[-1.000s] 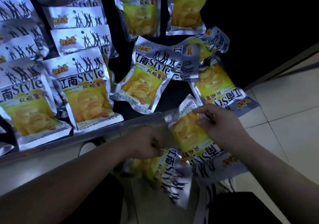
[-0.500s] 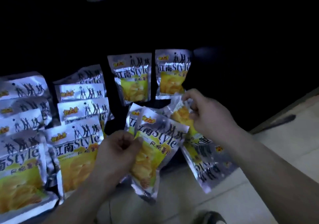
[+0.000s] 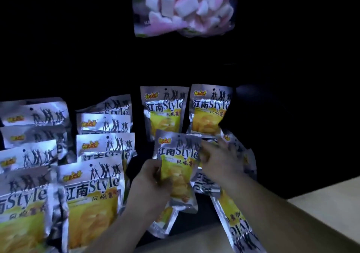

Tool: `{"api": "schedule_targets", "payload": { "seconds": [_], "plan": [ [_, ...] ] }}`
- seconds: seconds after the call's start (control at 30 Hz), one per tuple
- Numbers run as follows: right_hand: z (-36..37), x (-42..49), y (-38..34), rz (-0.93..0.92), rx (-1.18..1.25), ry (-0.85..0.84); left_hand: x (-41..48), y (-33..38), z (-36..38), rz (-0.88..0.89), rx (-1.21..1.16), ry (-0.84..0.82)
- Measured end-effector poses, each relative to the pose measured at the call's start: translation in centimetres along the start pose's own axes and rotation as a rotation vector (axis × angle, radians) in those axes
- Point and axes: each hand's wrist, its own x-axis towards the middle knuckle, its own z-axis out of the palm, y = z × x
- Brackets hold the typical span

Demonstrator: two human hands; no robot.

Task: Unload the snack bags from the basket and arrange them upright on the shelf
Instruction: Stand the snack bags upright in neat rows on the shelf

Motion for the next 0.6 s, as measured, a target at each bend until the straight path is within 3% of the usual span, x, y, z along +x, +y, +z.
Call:
{"api": "schedule_targets", "payload": {
  "seconds": [0.07,0.13,0.3,0.47,0.6],
  "plan": [
    [1.9,-0.3,-0.3,0.165,0.115,-0.128,0.3,0.1,-0.3,0.016,0.066,0.017],
    [2.9,-0.2,-0.4,0.207,0.217,-0.137,0.9,0.6,-0.9,0.019,0.134,-0.011],
    [4.2,0.6,1.0,0.044,0.132,0.033,2.6,2.2,-2.8,0.019,0.229,-0.145],
    [3.4,1.0,2.9,-0.05,0.055,0.089,4.2,3.8,-2.9,-0.019,0.114,-0.001],
    [1.9,2.6,1.9,-0.115,0.202,-0.042,4.1,2.8,-1.5,0.006,0.048,0.043]
  ]
}}
